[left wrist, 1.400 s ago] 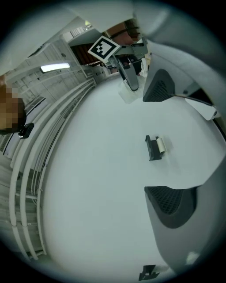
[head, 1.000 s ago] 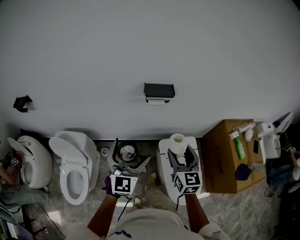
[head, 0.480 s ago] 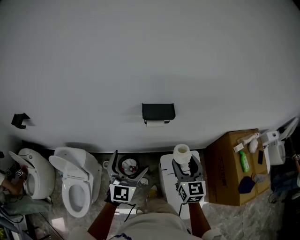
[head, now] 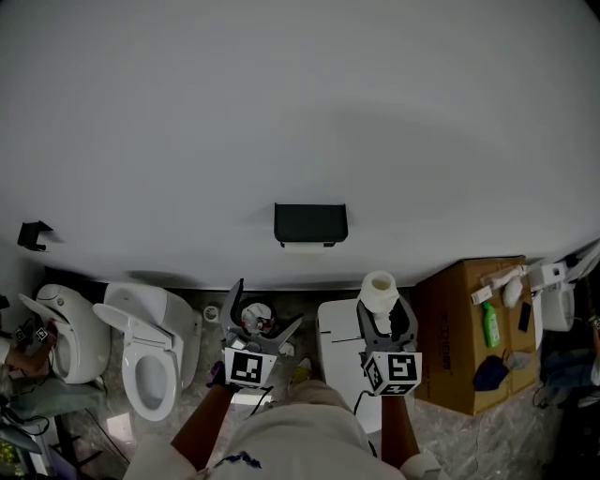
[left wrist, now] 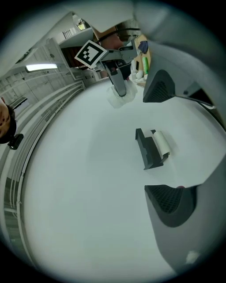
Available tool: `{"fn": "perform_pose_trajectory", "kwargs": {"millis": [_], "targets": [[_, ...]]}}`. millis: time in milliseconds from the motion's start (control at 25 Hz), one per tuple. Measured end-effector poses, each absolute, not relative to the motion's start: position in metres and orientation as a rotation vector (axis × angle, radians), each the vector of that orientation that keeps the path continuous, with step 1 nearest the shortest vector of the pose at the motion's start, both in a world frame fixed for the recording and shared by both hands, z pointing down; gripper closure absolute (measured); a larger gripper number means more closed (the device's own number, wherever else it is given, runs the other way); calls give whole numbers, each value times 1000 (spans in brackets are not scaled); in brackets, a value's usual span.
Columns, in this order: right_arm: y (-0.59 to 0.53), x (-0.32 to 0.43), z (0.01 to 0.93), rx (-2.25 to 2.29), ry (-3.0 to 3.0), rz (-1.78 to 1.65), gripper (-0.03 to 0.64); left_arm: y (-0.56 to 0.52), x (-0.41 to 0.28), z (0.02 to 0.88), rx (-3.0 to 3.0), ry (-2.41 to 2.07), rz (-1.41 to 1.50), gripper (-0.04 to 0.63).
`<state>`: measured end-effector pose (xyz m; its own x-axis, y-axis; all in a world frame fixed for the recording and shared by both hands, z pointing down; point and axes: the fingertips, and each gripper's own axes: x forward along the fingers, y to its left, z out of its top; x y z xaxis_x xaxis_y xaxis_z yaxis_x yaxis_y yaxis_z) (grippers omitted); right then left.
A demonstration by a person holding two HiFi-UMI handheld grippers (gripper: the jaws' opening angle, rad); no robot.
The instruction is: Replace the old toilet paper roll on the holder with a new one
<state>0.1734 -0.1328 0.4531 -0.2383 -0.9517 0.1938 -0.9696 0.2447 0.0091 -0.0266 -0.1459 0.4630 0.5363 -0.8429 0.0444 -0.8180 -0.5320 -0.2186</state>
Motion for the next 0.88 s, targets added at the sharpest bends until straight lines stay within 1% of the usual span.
{"fn": "perform_pose_trajectory", "kwargs": {"millis": [320,560,880], "targets": [[-149,205,467,1836,-2368,224,319,-171,-5,472,-2609,1436,-248,23],[-161,204,477,1771,-2418,227,319,-179,-1,496,-2564,1439,-356,26],[-180,204,474,1719,-2432,197,319,-199,6,504,-2570,1459,-389,31]]}}
